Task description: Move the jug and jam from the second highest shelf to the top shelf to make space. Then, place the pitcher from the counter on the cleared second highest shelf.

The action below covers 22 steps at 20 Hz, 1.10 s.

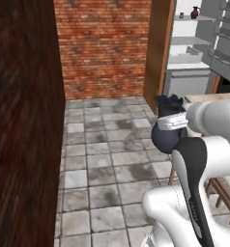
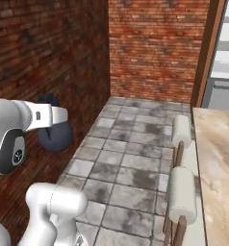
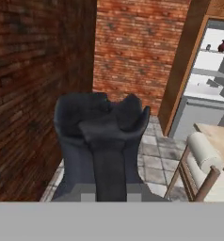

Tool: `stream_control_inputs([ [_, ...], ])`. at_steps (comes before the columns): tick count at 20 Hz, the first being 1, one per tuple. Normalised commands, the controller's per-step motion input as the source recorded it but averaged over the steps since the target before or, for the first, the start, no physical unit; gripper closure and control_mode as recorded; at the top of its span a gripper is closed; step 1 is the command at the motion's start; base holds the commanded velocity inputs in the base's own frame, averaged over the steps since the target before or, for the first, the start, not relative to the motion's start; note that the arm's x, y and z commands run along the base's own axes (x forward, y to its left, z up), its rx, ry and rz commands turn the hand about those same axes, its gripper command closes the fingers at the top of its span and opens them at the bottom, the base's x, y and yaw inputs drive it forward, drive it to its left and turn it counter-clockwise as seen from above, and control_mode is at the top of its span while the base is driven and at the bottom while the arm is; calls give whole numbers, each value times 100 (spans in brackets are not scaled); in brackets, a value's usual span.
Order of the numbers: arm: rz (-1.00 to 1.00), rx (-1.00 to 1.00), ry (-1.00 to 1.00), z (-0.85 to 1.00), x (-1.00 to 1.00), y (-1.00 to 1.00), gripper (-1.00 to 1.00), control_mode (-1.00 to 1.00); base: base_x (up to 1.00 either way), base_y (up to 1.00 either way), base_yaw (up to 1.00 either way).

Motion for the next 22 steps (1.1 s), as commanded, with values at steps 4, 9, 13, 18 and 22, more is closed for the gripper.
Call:
stream_control_inputs([
  [4, 0, 0, 0, 0, 0, 0, 100, 100, 100, 0, -44],
  [9, 0, 0, 0, 0, 0, 0, 100, 100, 100, 0, -37],
  [13, 0, 0, 0, 0, 0, 0, 100, 100, 100, 0, -31],
  [18, 0, 0, 0, 0, 0, 0, 100, 100, 100, 0, -32],
  [22, 0, 0, 0, 0, 0, 0, 100, 100, 100, 0, -32],
])
